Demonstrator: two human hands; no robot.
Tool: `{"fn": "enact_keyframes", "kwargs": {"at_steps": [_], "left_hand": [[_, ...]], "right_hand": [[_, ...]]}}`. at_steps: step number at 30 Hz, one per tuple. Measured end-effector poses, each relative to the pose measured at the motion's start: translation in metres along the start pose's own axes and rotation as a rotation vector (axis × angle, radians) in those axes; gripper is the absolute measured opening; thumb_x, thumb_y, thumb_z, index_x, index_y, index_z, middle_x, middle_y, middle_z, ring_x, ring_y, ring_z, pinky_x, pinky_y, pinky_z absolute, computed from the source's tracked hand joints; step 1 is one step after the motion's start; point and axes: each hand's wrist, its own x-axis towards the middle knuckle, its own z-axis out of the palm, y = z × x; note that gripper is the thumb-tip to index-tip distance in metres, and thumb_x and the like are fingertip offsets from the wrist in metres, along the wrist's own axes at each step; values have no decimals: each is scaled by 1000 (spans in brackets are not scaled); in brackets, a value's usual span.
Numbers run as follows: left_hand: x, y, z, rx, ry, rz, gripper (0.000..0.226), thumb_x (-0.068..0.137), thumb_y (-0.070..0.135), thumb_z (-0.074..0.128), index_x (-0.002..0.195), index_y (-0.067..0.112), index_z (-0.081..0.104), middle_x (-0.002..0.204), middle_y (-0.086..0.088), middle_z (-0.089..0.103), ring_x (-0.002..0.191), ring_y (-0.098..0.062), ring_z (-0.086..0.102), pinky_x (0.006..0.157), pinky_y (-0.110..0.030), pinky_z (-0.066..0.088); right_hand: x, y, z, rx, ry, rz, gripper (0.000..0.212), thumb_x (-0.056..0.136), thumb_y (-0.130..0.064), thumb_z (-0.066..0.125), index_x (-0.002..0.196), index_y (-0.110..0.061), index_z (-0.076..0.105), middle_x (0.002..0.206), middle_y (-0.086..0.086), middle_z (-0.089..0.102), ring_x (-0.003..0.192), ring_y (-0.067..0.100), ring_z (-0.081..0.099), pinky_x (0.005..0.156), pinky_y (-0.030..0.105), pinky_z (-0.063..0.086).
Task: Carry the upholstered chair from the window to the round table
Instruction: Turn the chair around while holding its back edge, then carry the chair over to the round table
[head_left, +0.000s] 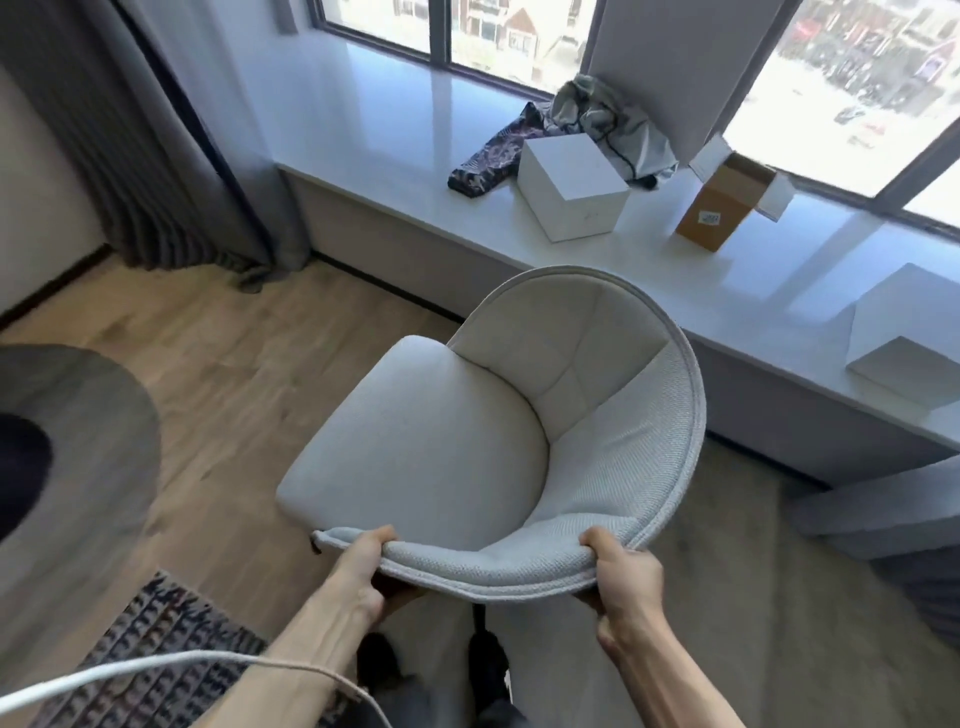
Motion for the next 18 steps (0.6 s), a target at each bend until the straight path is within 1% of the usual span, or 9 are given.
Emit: {"fn": "enact_keyframes", "kwargs": {"at_steps": [2, 4, 6, 7, 8, 10, 12, 15, 18], "left_hand": [[7, 28, -17, -24, 31, -20, 3, 77, 5, 56, 77, 2, 56, 85, -24, 60, 91, -39, 61, 94, -65, 47], [11, 59, -36, -63, 9, -21, 3, 78, 5, 55, 79, 2, 55, 82, -23, 59, 87, -39, 61, 85, -64, 52], [16, 92, -55, -89, 0, -11, 4, 80, 5, 54, 80, 1, 55, 79, -22, 60, 79, -38, 61, 65, -60, 58], [16, 109, -63, -97, -3, -12, 5, 81, 5, 55, 80, 1, 56, 78, -22, 60, 76, -37, 61, 55, -58, 57], [17, 128, -76, -119, -1, -16, 5, 82, 6, 55, 79, 1, 55, 77, -21, 60, 73, -37, 60, 50, -56, 56], [17, 162, -98, -153, -13, -20, 7, 84, 6, 54, 78, 2, 54, 76, -20, 59, 72, -36, 60, 57, -56, 56], [15, 194, -116, -173, -23, -7, 9, 84, 5, 53, 76, 2, 53, 75, -19, 59, 71, -35, 59, 62, -56, 55], [21, 246, -146, -206, -8, 5, 13, 86, 4, 52, 74, 3, 50, 74, -19, 58, 70, -34, 58, 58, -57, 54], [26, 289, -169, -227, 30, 8, 9, 84, 5, 53, 75, 3, 52, 75, -19, 58, 71, -34, 58, 45, -61, 49]], "right_hand": [[-4, -6, 36, -52, -10, -16, 11, 82, 5, 63, 91, -2, 64, 68, 9, 59, 61, 24, 56, 55, 32, 50], [-11, -11, 77, -85, -45, -21, 13, 82, 4, 64, 94, -1, 63, 67, 9, 59, 60, 24, 57, 49, 30, 52], [-20, -13, 117, -120, -47, -23, 14, 81, 4, 64, 95, -1, 63, 66, 11, 59, 61, 25, 58, 46, 31, 54], [-24, -15, 138, -130, -47, -34, 16, 81, 3, 65, 96, 0, 63, 67, 11, 59, 61, 26, 59, 46, 32, 55], [-29, -16, 162, -153, -58, -41, 17, 81, 3, 65, 98, 1, 63, 68, 12, 60, 63, 27, 60, 48, 34, 57], [-38, -18, 205, -183, -71, -42, 18, 82, 3, 65, 100, 3, 63, 70, 15, 61, 66, 28, 61, 49, 37, 59], [-48, -22, 245, -200, -95, -36, 14, 83, 4, 63, 96, 1, 62, 68, 14, 59, 63, 26, 60, 45, 35, 59], [-57, -26, 312, -223, -141, -28, 13, 83, 4, 63, 96, 3, 62, 67, 14, 59, 60, 25, 60, 38, 34, 57], [-59, -28, 367, -255, -178, -25, 12, 84, 4, 63, 96, 3, 62, 67, 15, 59, 60, 26, 60, 37, 34, 56]]}}
